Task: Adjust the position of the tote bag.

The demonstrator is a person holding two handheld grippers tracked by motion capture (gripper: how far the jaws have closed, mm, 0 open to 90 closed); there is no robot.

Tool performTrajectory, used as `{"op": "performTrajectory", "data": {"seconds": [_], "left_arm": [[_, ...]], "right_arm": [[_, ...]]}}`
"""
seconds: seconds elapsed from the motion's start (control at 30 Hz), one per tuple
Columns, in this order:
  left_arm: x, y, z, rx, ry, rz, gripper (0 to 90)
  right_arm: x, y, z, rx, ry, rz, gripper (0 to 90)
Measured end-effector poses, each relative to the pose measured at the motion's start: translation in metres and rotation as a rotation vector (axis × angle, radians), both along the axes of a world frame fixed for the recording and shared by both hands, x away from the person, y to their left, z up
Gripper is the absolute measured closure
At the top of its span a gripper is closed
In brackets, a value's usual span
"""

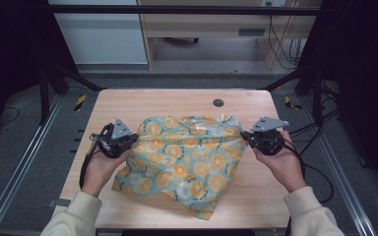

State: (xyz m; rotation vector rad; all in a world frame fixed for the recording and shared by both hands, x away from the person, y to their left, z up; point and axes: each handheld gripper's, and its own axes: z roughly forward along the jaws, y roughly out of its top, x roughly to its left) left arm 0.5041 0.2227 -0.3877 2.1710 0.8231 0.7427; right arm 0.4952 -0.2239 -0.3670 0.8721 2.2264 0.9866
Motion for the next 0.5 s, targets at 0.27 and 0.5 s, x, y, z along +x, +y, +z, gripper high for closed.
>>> {"op": "performTrajectory", "data": {"seconds": [0.27,0.5], "left_arm": [[-0.020,0.004,-0.007,-0.008,-0.027,0.000,90.0],[-0.038,0.011,-0.014,-0.039,-0.050,-0.002,90.0]], "right_arm": [[-0.017,0.002,-0.004,-0.002,-0.024,0.020,90.0],[-0.038,0.002,-0.008,0.019,-0.050,0.045,90.0]]}}
